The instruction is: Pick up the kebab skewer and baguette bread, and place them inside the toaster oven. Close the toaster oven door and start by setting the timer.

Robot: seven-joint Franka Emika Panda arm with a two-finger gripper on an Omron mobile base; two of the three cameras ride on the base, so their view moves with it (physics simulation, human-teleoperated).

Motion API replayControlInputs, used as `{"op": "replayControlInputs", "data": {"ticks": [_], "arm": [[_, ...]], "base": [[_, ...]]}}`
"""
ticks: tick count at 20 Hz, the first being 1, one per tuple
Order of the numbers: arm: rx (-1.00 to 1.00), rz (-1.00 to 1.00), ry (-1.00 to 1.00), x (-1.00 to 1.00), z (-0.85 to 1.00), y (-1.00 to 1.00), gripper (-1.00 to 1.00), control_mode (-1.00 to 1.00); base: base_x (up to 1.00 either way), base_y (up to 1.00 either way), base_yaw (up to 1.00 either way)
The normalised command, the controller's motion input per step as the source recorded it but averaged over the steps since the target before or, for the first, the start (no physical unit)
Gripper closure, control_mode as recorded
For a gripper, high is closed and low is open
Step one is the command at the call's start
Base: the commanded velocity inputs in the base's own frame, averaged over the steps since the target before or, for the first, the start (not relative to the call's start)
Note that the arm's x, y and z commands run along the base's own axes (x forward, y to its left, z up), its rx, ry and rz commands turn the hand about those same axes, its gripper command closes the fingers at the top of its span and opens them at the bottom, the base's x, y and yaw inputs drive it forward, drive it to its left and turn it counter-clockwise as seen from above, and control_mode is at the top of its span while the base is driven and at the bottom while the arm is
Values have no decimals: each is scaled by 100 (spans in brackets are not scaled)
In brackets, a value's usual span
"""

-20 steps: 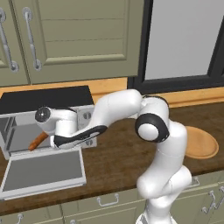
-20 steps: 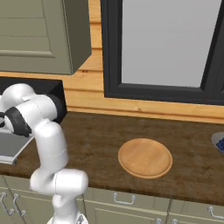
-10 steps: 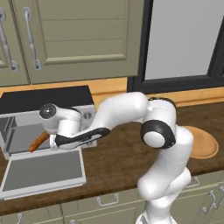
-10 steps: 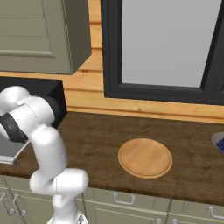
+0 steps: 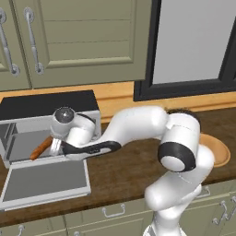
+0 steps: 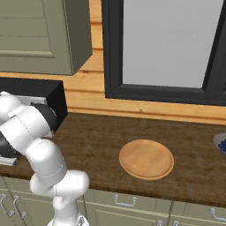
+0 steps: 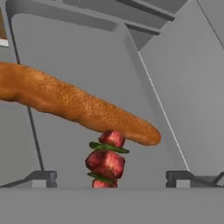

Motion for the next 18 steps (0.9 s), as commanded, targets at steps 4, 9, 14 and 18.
{"op": "replayControlInputs", "data": {"ticks": [4,9,14,18], "arm": [[29,-25,-23,-63,22,24,-100,-100],[26,-36,-28,-50,15,32,-100,-100],[41,-48,-22,-45,3,0,-100,-100],[40,-45,-14,-32,1,0,-100,-100]], "base": [[0,0,0],[0,0,0],[0,0,0],[0,0,0]]}}
